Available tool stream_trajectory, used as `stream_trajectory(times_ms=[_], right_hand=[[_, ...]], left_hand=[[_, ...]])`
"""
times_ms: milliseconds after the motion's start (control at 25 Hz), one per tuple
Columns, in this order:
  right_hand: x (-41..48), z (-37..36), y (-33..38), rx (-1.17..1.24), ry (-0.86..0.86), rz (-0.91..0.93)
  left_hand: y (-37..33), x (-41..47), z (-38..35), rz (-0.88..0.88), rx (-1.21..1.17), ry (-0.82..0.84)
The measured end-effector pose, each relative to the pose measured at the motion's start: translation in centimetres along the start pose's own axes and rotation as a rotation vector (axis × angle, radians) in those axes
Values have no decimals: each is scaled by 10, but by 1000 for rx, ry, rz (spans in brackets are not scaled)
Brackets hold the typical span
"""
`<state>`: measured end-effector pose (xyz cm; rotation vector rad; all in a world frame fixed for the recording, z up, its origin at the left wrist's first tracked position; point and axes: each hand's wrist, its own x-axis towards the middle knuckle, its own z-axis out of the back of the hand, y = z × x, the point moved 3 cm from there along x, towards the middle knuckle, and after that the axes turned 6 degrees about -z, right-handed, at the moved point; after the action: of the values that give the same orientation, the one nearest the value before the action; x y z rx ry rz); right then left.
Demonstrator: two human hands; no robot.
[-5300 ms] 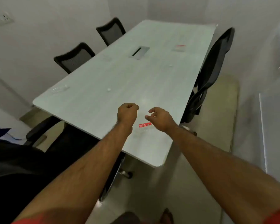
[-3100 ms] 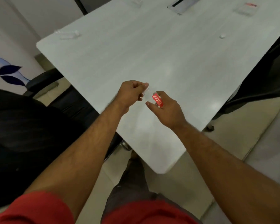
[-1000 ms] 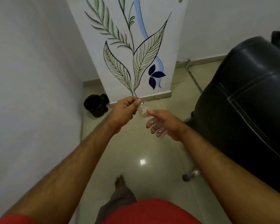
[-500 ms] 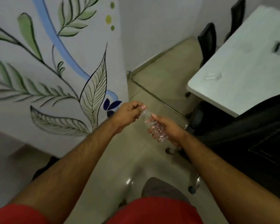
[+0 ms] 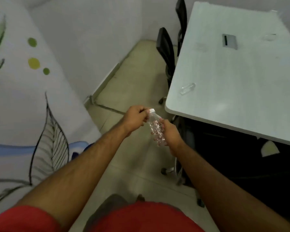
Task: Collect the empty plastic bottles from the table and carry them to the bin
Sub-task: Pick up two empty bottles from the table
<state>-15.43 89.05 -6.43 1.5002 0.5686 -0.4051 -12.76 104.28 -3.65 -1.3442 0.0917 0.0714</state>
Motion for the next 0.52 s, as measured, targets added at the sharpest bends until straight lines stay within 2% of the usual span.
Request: stream_trajectory(times_ms=[120,280,400,520], right_hand=[[41,21,25,114,-159,3],[94,61,49,137,-360,60],[144,92,60,233,-522,4],[180,114,73,308,-586,-85]], left_hand=[[-9,67,-18,10,3,114],[-7,159,-52,-8,88,198],[3,242,-90,-37,205,277],[14,312,-119,-46,384,368]])
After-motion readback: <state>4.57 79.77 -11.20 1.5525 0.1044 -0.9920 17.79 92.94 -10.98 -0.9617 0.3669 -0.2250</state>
